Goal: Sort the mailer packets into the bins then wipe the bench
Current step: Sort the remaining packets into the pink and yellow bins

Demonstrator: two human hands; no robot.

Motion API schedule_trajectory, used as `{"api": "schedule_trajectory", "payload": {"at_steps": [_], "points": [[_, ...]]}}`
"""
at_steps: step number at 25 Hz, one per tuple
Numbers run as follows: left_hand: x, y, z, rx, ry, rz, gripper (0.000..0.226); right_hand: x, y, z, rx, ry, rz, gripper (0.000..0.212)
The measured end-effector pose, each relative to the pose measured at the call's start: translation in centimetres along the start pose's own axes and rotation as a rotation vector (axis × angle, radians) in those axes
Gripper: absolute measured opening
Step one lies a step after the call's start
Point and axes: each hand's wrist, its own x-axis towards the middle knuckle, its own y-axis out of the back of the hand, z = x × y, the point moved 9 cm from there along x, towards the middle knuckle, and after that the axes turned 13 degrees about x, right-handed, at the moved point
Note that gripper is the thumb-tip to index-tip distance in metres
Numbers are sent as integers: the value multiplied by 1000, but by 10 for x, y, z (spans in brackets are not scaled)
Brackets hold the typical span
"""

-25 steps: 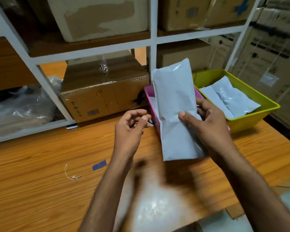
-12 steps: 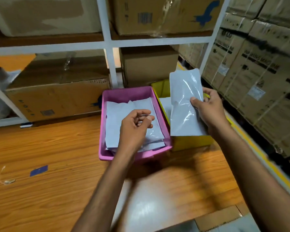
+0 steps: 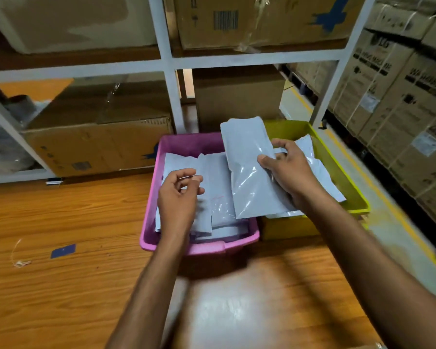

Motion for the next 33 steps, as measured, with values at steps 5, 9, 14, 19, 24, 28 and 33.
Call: {"api": "schedule_trajectory", "payload": {"at_steps": [5, 9, 14, 19, 24, 28, 33], "points": [[23, 42, -15, -8, 70, 156, 13, -4, -76, 2, -289, 136, -96, 47], [31, 53, -20, -6, 60, 136, 12, -9, -108, 8, -743, 289, -47, 53], [32, 55, -16, 37, 22, 76, 10, -16, -133, 16, -1198, 473, -166, 39], [36, 65, -10, 78, -81, 64, 10, -31, -94, -6, -805, 476, 58, 37], [42, 79, -26, 447, -128, 104, 20, -46, -54, 6, -941, 389, 242, 27], [49, 67, -39, 534, -82, 26, 38, -49, -63, 20, -1040, 364, 220, 31], [53, 76, -40, 580, -67, -32, 41, -54, -67, 20, -1064, 358, 222, 31]]}}
